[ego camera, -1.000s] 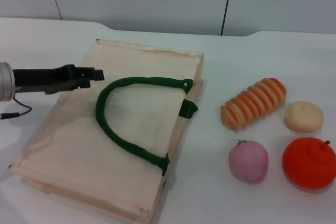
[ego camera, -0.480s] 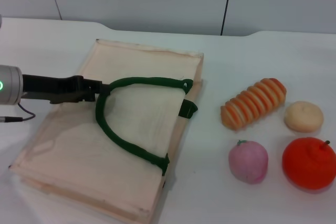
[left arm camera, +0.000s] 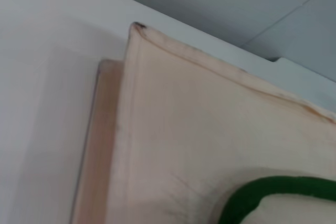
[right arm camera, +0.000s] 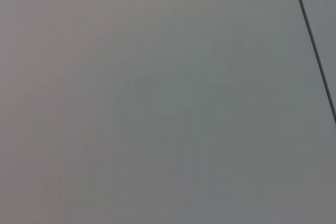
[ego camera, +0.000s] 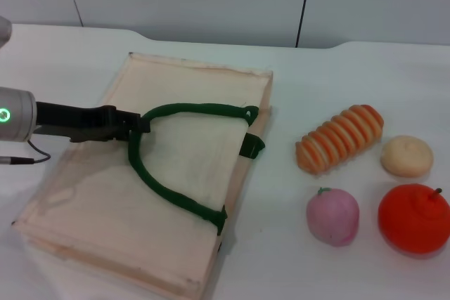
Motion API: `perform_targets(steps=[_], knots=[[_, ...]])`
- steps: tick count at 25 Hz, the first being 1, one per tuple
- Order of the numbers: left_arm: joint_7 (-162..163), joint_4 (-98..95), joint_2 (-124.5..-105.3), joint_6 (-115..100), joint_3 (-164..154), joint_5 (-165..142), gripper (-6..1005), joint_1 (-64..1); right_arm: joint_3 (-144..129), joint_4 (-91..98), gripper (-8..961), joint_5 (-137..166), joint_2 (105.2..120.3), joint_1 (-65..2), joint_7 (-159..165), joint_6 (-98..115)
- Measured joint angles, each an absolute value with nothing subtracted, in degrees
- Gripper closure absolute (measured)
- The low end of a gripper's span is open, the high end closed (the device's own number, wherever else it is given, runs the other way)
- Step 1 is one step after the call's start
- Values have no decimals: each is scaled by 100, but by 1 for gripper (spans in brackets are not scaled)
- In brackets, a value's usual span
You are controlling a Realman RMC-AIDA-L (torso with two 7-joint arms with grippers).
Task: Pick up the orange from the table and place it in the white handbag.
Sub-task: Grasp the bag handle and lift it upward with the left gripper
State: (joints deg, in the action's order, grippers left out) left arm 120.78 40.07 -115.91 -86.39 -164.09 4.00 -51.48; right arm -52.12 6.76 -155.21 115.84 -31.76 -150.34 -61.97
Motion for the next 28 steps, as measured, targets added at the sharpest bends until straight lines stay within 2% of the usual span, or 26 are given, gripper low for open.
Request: perform_targets(steps=[26, 28], knots=[[12389, 3638, -11551, -8205, -16409, -242, 441, -5352, -5212, 677, 60, -15521, 11584, -3182, -15020, -6231], [12390, 3638, -11549, -8198, -16409, -252, 533, -5348, -5212, 676, 60, -15521, 11584, -3182, -15020, -6238]])
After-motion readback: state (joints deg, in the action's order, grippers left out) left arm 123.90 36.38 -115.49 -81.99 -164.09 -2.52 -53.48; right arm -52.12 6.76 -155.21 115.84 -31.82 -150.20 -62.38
